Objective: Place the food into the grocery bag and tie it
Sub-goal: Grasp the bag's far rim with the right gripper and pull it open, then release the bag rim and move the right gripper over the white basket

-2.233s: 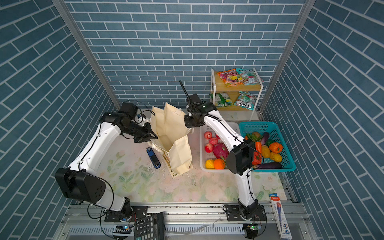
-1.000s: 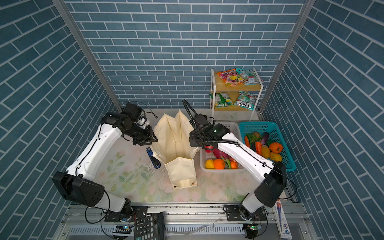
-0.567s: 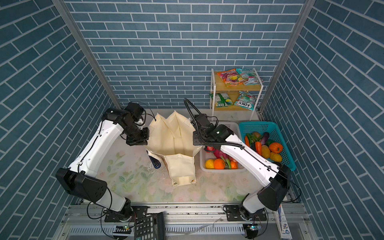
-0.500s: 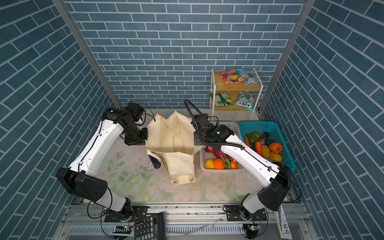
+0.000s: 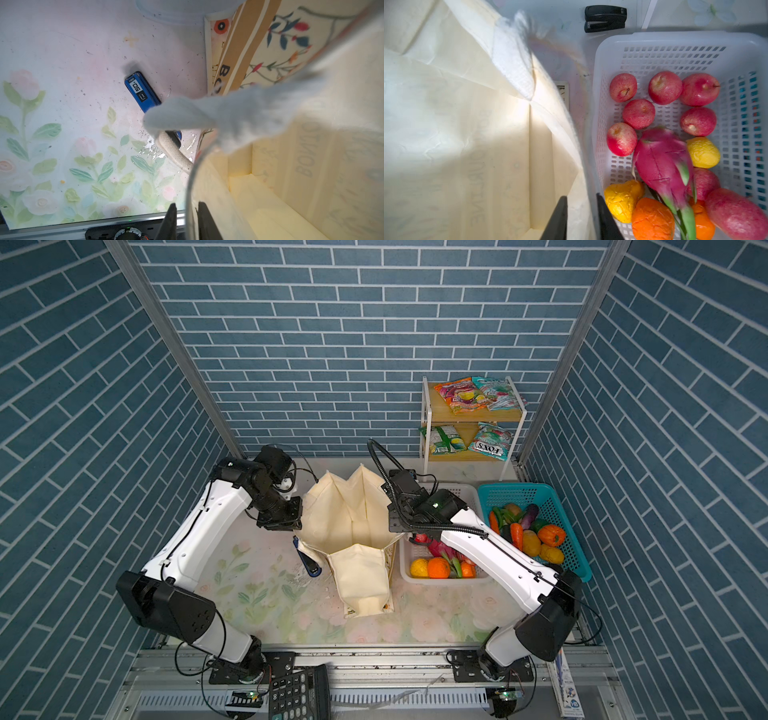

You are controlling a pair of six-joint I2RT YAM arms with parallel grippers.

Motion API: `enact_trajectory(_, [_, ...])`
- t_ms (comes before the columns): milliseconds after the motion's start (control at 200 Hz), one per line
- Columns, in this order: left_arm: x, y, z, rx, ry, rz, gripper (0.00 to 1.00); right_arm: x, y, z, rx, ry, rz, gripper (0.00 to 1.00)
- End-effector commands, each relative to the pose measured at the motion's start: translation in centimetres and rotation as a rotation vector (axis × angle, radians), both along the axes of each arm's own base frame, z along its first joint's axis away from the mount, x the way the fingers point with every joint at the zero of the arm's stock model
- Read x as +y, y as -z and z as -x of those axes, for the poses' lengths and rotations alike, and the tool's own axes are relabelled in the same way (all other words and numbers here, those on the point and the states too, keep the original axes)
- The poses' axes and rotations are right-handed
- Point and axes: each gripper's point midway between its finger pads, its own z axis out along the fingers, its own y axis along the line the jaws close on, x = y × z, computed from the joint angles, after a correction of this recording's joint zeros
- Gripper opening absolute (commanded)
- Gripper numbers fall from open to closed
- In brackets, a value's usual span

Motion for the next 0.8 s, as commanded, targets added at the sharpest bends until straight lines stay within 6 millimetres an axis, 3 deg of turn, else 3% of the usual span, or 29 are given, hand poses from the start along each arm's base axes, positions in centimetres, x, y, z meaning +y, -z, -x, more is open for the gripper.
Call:
enact_trajectory(0, [-0.9,-0.5,0.3,-0.015,0.0,0.058,0.23,0.6,-0.3,0.0,0.007,-0.003,-0.04,0.32])
enact_trajectory(185, [-0.6,-0.5,0.6,-0.009,0.007,0.041,0.11,0.9,-1.4,-0.4,-0.025,-0.031,-0.036,0.43])
enact_trajectory(380, [-0.5,-0.7,0.5,-0.004,0.018,0.028,0.01,-0.8,-4.7,-1.4,-0.129,0.016,0.0,0.71])
enact_trajectory(510, [-0.1,-0.8,0.4,-0.003,0.031,0.001,0.0,-3.7,-9.3,-2.4,-0.264,0.102,-0.002,0.76])
enact_trajectory(635, [0.2,-1.1,0.4,-0.004,0.041,-0.019,0.0,-8.0,-12.7,-3.1,-0.334,0.223,0.002,0.74])
enact_trajectory(715, [0.2,-1.3,0.3,-0.008,0.04,-0.021,0.0,-11.7,-12.9,-3.1,-0.317,0.33,0.013,0.73])
enact_trajectory(795, [0.2,-1.4,0.2,-0.012,0.038,-0.018,0.0,-15.1,-11.4,-2.6,-0.265,0.432,0.03,0.72])
